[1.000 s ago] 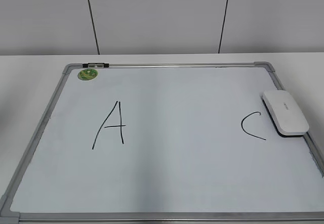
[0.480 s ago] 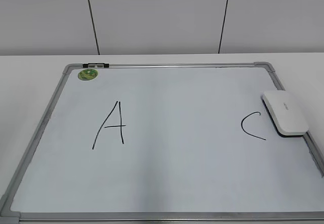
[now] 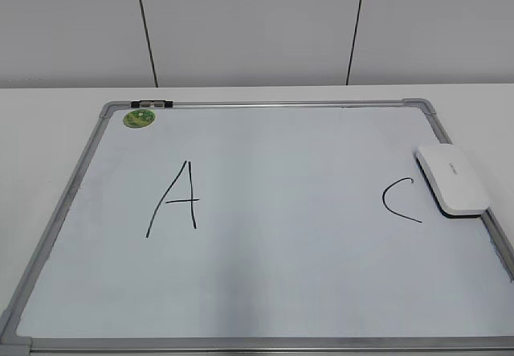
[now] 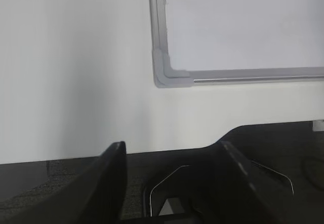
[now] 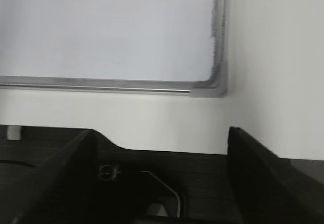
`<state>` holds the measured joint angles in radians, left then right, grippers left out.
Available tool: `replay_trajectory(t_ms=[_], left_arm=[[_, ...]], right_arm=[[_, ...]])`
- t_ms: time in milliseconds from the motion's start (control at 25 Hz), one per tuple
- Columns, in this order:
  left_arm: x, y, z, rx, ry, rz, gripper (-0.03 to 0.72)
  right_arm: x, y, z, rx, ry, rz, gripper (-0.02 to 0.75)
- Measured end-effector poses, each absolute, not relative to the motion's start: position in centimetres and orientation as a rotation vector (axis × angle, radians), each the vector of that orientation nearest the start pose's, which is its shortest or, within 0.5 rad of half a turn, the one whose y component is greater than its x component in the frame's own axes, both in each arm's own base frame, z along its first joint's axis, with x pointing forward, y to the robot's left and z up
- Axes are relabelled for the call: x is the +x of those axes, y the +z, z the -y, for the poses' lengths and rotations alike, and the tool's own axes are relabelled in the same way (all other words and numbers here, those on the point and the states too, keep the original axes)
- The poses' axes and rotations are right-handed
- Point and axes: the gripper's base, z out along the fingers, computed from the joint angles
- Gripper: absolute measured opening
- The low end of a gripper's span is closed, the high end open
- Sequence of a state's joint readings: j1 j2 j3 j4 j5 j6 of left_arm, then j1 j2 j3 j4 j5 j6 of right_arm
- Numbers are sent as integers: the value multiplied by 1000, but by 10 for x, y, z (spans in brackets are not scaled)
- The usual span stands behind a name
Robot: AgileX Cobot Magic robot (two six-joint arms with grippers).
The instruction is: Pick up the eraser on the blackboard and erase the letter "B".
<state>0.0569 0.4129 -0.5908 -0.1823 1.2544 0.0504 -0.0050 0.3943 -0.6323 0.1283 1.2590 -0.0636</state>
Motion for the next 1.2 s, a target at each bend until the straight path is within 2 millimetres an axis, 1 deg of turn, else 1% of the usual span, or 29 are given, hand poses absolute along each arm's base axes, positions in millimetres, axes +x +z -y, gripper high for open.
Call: replay_trajectory(t_ms=[80,160,240,440,600,1200], left_arm=[[42,279,12,-15,-186,-2559,404],[42,276,11,-17,-169,-2561,403],[44,275,11,-22,-164,-2546,403],[51,273,9,-30,-136,-2481,403],[54,269,8,-35,-126,-2460,403],[54,269,6,-33,-107,-2455,393]], right_arm=[[30,285,-6,-64,74,-2483,588],[26,275,-5,-37,65,-2487,588],[23,271,-5,-26,66,-2483,588],[31,267,-5,-15,60,-2417,588],[33,264,-4,-14,60,-2415,588],[33,264,-4,-14,60,-2411,588]])
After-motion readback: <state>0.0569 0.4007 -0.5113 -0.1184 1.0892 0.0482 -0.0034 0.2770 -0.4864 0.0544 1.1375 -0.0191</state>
